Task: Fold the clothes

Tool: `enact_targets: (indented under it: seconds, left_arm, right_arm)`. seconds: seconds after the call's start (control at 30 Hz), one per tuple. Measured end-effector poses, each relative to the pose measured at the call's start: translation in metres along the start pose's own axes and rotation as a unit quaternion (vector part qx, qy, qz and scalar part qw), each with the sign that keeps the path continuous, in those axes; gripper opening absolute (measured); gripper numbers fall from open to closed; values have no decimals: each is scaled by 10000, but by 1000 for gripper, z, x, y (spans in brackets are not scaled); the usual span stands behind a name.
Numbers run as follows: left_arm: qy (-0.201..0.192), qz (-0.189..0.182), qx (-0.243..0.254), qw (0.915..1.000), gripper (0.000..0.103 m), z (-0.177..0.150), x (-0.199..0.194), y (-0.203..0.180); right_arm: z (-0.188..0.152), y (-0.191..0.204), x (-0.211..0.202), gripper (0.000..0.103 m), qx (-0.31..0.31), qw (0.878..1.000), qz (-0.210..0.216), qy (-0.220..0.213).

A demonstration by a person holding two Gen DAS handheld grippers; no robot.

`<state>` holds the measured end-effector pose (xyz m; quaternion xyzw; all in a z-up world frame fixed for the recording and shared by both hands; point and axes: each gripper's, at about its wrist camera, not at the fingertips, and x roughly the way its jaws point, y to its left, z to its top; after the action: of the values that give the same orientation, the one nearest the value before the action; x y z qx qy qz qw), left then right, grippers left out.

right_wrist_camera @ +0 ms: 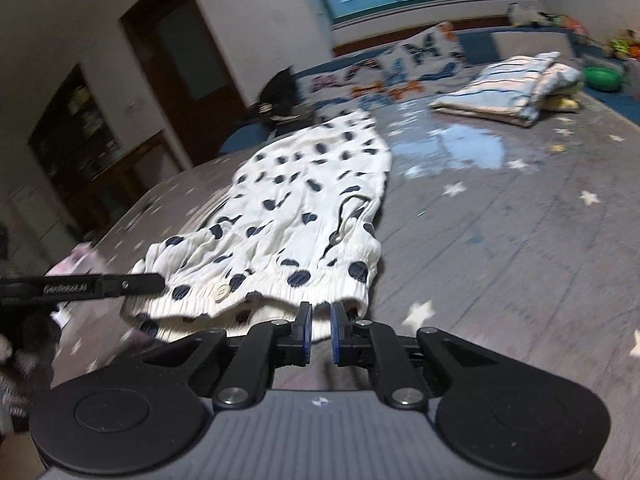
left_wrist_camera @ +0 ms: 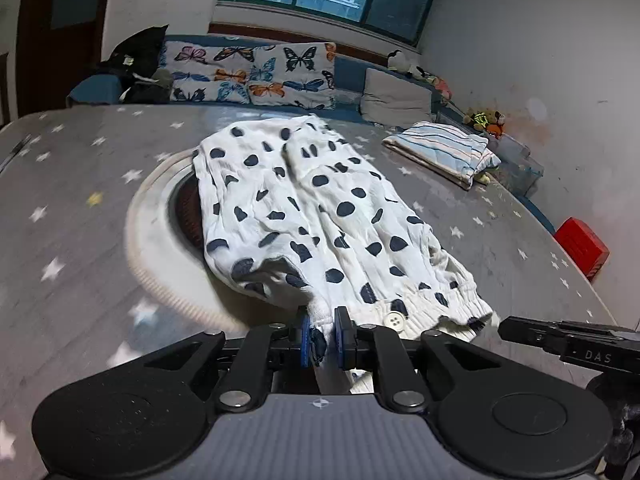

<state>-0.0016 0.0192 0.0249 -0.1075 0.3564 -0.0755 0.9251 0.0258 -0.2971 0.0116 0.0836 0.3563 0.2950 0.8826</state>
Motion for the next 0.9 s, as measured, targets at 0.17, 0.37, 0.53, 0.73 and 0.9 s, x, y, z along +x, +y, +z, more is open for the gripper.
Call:
enact_targets:
  seconds: [0.17,0.37,0.53,0.73,0.9]
  left_arm:
    - [78,147,-123,9998,13,-18,-19,17]
    - [112,155,-285,9994,13,-26,-23,23]
    - [118,121,-269,9995,13,-26,-27,25]
    - [138,85,-309,9994,13,-27,-33,30]
    - [257,-108,-378,9989,13,-31,-48,40]
  right_arm:
    - [-3,12,-9,12,-201,9996,181,70]
    - [10,7,4,36,63,9999,157,1]
    - [12,7,27,38,259,9994,148,183]
    - [8,11,40,11,231,9982,336,448]
    - [1,20,7,9,142,9956,714,584]
